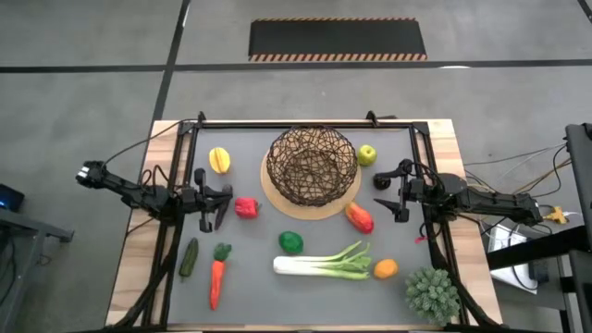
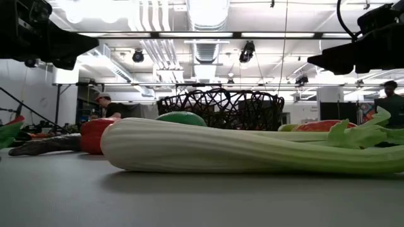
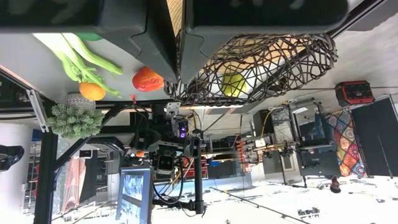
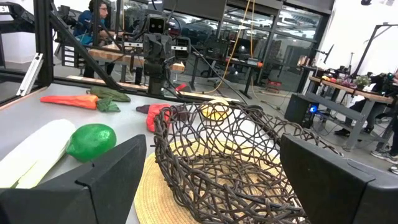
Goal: Build produce basket
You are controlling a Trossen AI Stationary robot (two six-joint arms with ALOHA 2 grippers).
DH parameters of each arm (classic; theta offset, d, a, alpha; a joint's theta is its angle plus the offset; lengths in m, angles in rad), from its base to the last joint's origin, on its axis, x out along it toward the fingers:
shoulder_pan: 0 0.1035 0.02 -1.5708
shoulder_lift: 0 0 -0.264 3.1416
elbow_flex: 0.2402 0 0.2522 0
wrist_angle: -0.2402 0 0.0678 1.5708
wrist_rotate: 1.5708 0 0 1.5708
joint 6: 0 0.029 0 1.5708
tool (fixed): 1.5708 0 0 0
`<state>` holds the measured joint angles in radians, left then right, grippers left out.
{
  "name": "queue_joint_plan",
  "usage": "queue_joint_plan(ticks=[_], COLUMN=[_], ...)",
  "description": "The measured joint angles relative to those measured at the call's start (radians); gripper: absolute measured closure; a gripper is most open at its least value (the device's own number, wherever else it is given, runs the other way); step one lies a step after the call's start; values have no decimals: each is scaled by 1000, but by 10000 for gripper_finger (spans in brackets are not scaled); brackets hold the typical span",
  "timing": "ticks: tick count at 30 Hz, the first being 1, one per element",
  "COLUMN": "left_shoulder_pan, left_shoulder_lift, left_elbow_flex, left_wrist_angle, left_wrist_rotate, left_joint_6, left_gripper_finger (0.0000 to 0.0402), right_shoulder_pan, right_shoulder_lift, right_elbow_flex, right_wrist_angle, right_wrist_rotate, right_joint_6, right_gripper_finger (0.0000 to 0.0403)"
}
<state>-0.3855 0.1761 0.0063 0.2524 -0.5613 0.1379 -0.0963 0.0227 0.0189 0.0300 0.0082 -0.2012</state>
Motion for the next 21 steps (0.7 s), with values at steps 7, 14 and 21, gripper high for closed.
queue_joint_plan(ticks=[7, 14, 21], left_shoulder_pan=[0, 0, 0], left_shoulder_lift=[0, 0, 0], left_elbow_flex=[0, 0, 0], left_wrist_angle=[0, 0, 0], left_wrist_rotate=[0, 0, 0], left_joint_6=[0, 0, 82], left_gripper_finger=[402, 402, 402], right_shoulder_pan=[0, 0, 0], right_shoulder_lift=[0, 0, 0], right_elbow_flex=[0, 0, 0], right_wrist_angle=[0, 0, 1], right_wrist_rotate=[0, 0, 0], right_joint_6=[0, 0, 0], right_gripper_finger=[51, 51, 51])
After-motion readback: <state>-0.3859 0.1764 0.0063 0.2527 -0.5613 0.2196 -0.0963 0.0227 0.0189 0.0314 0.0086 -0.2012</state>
